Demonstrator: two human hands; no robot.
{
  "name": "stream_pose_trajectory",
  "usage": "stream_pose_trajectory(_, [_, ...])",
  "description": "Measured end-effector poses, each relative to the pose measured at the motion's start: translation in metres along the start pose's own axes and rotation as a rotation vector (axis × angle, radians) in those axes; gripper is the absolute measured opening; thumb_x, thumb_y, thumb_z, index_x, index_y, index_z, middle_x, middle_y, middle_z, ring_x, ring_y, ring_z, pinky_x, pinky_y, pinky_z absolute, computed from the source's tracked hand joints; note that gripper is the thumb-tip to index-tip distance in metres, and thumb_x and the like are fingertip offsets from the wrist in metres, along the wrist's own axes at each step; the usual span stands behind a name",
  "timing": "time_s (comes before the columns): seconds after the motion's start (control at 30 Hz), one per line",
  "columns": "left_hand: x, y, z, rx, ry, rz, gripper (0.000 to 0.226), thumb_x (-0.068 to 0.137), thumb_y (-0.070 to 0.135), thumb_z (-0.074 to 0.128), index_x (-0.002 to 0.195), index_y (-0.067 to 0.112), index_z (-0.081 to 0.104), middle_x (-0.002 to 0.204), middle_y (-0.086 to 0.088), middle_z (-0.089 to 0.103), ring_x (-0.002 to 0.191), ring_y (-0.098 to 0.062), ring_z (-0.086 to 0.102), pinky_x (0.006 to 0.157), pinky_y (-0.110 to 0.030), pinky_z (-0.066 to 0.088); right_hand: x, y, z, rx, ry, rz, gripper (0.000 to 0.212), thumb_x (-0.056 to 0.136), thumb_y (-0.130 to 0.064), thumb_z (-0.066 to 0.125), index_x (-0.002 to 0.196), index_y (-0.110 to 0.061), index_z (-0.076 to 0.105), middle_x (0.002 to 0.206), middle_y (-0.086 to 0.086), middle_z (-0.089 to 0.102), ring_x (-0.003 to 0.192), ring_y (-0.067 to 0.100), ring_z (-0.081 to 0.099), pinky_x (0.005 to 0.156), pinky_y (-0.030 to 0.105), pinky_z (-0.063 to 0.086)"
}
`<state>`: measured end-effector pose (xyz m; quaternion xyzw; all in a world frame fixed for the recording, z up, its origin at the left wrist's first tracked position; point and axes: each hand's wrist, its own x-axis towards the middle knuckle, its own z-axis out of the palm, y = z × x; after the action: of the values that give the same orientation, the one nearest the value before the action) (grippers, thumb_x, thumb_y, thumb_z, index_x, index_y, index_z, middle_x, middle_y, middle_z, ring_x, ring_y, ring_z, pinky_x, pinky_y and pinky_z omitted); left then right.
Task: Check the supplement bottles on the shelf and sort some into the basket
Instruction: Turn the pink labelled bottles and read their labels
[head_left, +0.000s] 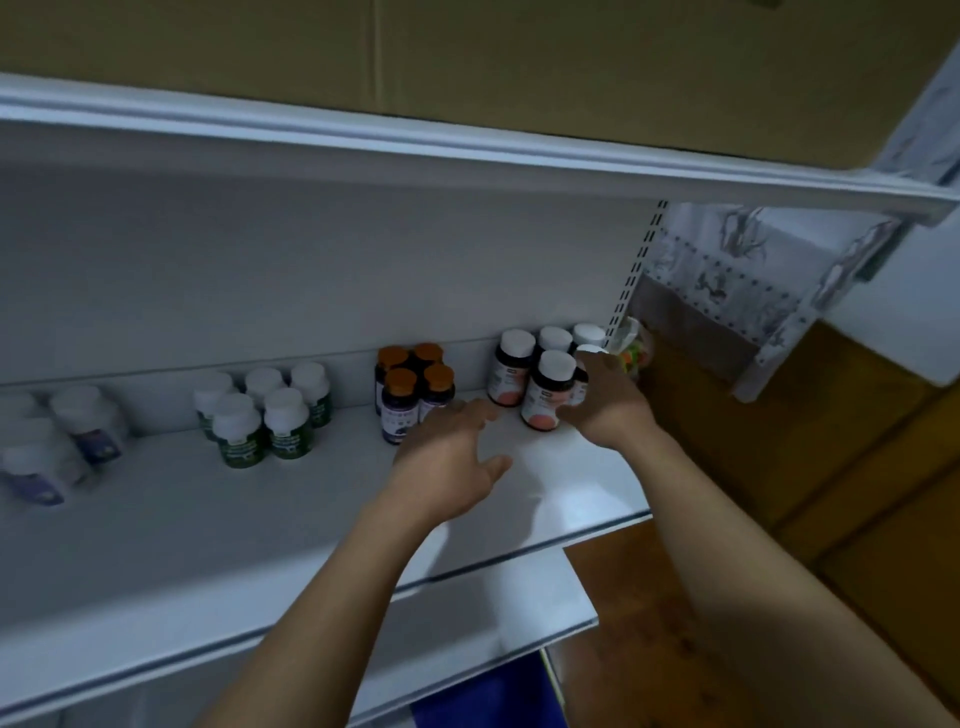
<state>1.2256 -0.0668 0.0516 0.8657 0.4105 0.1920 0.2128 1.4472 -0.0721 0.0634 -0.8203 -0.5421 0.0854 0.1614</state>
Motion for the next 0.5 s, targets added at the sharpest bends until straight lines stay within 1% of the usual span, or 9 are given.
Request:
stream_pose_trajectory(0.1, [0.003, 0.009, 0.009, 0.028, 0.004, -0.048, 0.056, 0.09, 0.041, 0.063, 0.139, 0.023, 0.043, 0.137, -0.002, 0.049, 0.125, -0.02, 0.046, 0.099, -0.036, 0.044, 0.024, 0.008, -0.001, -0.076, -0.058, -0.057, 0.079, 0.087, -0.028, 0.066, 0.151, -0.02, 0.022, 0.158, 0.009, 0.019, 0.138, 0.03, 0.035, 0.106, 0.038, 0.038])
stream_pose_trajectory(0.17, [0.007, 0.014, 0.013, 0.045, 0.01, -0.087, 0.057, 0.09, 0.041, 0.063, 0.139, 0.023, 0.043, 0.138, -0.003, 0.048, 0.125, -0.02, 0.047, 0.099, -0.036, 0.044, 0.034, 0.009, 0.001, -0.118, -0.116, -0.088, 0.08, 0.089, -0.03, 0.064, 0.153, -0.021, 0.018, 0.158, 0.011, 0.015, 0.136, 0.035, 0.037, 0.104, 0.042, 0.04])
stream_pose_trajectory(0.27, [0.013, 0.019, 0.019, 0.048, 0.029, -0.169, 0.059, 0.089, 0.043, 0.064, 0.14, 0.023, 0.042, 0.14, -0.002, 0.048, 0.125, -0.02, 0.048, 0.098, -0.035, 0.045, 0.047, 0.014, 0.007, -0.183, -0.137, -0.152, 0.075, 0.09, -0.033, 0.062, 0.151, -0.018, 0.021, 0.156, 0.016, 0.018, 0.127, 0.038, 0.046, 0.096, 0.044, 0.045])
stream_pose_trajectory(0.4, [0.015, 0.027, 0.033, 0.053, 0.06, -0.253, 0.06, 0.088, 0.044, 0.064, 0.14, 0.023, 0.043, 0.14, -0.002, 0.049, 0.126, -0.02, 0.046, 0.1, -0.034, 0.044, 0.063, 0.023, 0.018, -0.123, -0.174, -0.245, 0.074, 0.088, -0.036, 0.064, 0.147, -0.014, 0.026, 0.15, 0.017, 0.028, 0.124, 0.037, 0.048, 0.093, 0.043, 0.046])
stream_pose_trajectory(0.47, [0.014, 0.034, 0.039, 0.053, 0.091, -0.289, 0.059, 0.088, 0.043, 0.065, 0.139, 0.023, 0.044, 0.138, -0.002, 0.051, 0.126, -0.02, 0.046, 0.1, -0.034, 0.044, 0.067, 0.027, 0.023, -0.135, -0.15, -0.274, 0.077, 0.089, -0.039, 0.063, 0.15, -0.015, 0.022, 0.15, 0.017, 0.027, 0.125, 0.038, 0.048, 0.094, 0.043, 0.047])
stream_pose_trajectory(0.5, [0.014, 0.038, 0.041, 0.054, 0.107, -0.308, 0.058, 0.088, 0.043, 0.065, 0.139, 0.023, 0.045, 0.137, -0.002, 0.052, 0.125, -0.021, 0.047, 0.1, -0.034, 0.044, 0.069, 0.029, 0.026, -0.152, -0.129, -0.279, 0.077, 0.09, -0.04, 0.061, 0.151, -0.016, 0.02, 0.15, 0.017, 0.026, 0.123, 0.039, 0.05, 0.09, 0.043, 0.048])
